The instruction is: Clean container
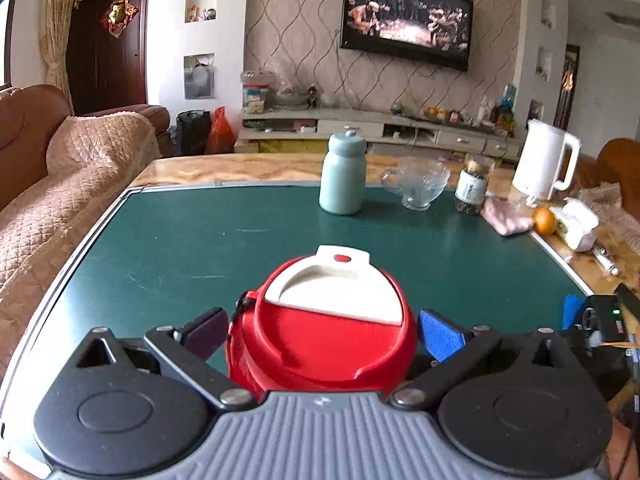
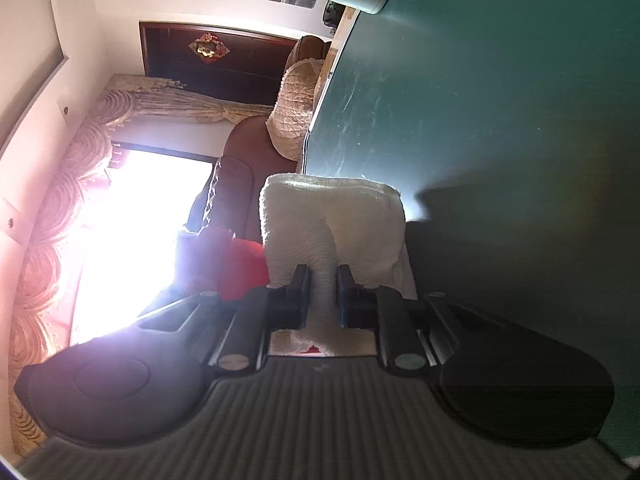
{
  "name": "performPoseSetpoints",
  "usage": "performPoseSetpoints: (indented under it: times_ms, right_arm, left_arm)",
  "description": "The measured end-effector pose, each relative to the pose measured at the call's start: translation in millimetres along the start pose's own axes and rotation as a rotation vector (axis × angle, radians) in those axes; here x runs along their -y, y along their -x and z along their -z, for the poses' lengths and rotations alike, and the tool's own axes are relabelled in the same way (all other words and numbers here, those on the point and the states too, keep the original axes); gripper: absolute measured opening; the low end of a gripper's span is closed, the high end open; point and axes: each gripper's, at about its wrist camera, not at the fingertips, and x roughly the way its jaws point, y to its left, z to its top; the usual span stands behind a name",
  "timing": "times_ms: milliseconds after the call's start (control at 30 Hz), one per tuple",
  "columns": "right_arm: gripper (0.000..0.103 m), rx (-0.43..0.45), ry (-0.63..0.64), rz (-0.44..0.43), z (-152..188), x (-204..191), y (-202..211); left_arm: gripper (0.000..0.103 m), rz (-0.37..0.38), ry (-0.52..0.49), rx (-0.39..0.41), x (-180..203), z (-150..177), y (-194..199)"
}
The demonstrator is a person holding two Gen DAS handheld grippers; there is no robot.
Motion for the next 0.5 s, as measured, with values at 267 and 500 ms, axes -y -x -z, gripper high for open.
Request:
performPoseSetpoints:
  times_ms: [267, 500]
  right_arm:
    - [0.018, 0.001, -0.077, -0.123, -2, 9, -4]
    - [0.018, -0.018, -0.129, -0.176, 11, 19, -25]
  left_arm:
    - [0.096, 0.095, -0.007, 0.078, -15, 17, 3]
    - [0.096, 0.242, -0.049, 0.157, -47, 37, 17]
